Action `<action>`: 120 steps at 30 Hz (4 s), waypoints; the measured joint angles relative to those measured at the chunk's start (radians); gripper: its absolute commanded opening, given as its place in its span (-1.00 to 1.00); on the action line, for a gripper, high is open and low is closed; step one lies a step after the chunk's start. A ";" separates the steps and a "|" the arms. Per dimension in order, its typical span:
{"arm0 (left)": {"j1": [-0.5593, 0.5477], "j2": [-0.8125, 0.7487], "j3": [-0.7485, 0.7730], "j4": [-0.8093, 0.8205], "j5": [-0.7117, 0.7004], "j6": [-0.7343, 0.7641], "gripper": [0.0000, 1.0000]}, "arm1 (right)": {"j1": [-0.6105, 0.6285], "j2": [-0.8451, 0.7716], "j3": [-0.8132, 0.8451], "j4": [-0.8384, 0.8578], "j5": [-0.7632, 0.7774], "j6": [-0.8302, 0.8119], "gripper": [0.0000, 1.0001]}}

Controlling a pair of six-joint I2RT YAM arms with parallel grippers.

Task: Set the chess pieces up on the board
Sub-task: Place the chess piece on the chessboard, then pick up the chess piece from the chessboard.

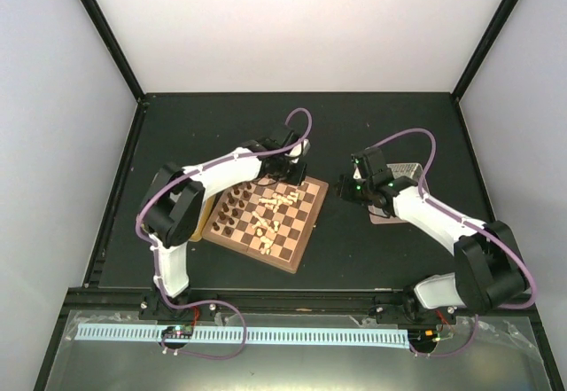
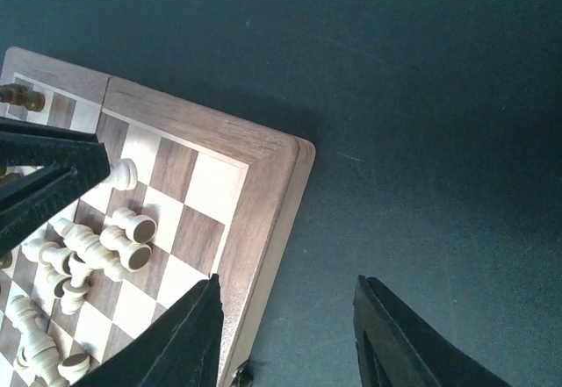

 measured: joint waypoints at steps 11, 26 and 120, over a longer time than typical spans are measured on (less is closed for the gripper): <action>0.000 0.117 0.169 -0.172 -0.015 0.053 -0.92 | 0.000 -0.027 -0.015 -0.014 0.001 -0.014 -0.17; 0.026 0.201 0.270 -0.293 0.065 0.061 -0.48 | 0.000 -0.120 0.013 -0.094 0.033 -0.040 -0.15; 0.042 -1.153 -0.833 0.314 -0.212 -0.175 0.19 | 0.335 0.461 0.371 -0.121 0.142 -0.215 -0.54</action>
